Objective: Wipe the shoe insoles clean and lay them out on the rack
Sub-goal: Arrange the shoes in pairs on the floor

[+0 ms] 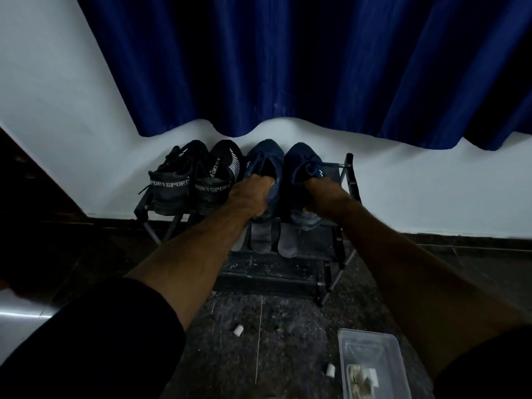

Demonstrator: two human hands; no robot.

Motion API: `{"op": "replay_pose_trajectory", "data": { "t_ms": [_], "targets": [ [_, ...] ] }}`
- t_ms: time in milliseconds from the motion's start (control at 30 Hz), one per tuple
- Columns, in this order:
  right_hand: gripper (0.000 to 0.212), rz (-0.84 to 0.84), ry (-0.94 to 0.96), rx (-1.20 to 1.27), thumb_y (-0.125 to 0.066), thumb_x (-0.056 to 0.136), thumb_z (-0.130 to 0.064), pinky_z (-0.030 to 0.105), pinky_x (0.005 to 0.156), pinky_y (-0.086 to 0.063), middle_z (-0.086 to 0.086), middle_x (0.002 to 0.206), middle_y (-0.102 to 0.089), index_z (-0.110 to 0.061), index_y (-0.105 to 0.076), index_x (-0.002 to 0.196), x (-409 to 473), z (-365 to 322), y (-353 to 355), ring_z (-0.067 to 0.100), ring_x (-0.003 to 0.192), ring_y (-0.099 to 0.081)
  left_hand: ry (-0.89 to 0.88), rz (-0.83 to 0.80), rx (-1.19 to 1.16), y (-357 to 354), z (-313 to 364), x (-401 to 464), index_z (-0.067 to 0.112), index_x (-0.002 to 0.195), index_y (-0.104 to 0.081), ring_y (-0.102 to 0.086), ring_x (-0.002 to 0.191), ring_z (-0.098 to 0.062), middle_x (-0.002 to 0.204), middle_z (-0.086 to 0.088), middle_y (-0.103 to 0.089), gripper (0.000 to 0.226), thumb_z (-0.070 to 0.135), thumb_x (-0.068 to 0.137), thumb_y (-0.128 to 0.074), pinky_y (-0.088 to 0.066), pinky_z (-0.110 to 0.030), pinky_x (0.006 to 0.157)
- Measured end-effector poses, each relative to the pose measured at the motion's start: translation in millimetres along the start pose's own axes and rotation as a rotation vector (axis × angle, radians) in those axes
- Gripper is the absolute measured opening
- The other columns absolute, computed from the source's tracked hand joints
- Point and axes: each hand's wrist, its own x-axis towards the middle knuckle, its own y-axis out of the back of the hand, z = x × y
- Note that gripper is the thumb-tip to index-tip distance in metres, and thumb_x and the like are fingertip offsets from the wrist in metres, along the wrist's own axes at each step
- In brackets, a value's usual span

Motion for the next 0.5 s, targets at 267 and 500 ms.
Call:
{"op": "replay_pose_trajectory", "data": {
  "t_ms": [267,500],
  "targets": [
    [0.056,-0.009,-0.006,0.008,-0.074,0.082,-0.012,0.038,0.101,-0.044,0.017,0.132,-0.056,-0.006,-0.051,0.132,4.9,2.3,1.0,0.031,0.121,-0.053,0.014,-0.014,0.011,-1.1,-0.6,4.5,0.012,0.126,-0.052,-0.056,0.115,-0.036,0.129,-0.016,-0.054,0.042,0.005,0.087,-0.063,-0.049,-0.043,0.088],
    [0.05,0.003,-0.005,-0.001,-0.072,0.083,-0.011,0.037,0.097,-0.046,0.018,0.128,-0.058,-0.005,-0.054,0.129,7.1,0.7,-2.1,0.032,0.117,-0.056,0.026,-0.004,0.018,-2.9,0.7,5.5,0.011,0.123,-0.053,-0.057,0.114,-0.036,0.127,-0.016,-0.056,0.04,0.002,0.085,-0.063,-0.049,-0.043,0.087]
  ]
}}
